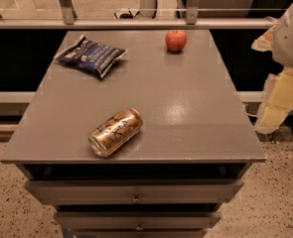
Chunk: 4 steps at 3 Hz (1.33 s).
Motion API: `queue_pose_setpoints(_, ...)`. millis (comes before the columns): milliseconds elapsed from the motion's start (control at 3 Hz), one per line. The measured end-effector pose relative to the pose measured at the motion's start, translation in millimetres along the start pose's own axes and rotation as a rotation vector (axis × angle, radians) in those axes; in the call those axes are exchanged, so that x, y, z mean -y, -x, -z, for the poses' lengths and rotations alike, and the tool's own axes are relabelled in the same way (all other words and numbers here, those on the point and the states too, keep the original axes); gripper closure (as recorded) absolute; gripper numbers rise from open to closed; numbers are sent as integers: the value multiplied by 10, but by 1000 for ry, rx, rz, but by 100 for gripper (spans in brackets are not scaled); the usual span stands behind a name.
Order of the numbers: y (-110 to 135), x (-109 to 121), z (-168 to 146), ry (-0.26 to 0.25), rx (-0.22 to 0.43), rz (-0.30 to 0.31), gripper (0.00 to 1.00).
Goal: Pick orange can
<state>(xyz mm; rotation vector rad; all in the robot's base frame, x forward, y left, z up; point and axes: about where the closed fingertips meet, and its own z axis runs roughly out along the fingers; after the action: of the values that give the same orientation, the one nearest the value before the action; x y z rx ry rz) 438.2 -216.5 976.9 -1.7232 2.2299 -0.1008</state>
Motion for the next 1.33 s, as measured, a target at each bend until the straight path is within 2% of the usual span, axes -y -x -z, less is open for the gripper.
queue_pose_setpoints(333, 0, 0, 0, 0, 0, 0, 0)
queue_pose_setpoints(667, 263, 21, -118, 0, 47, 32, 0)
queue_pose_setpoints(1333, 1096, 48, -467, 29, 207, 184, 0)
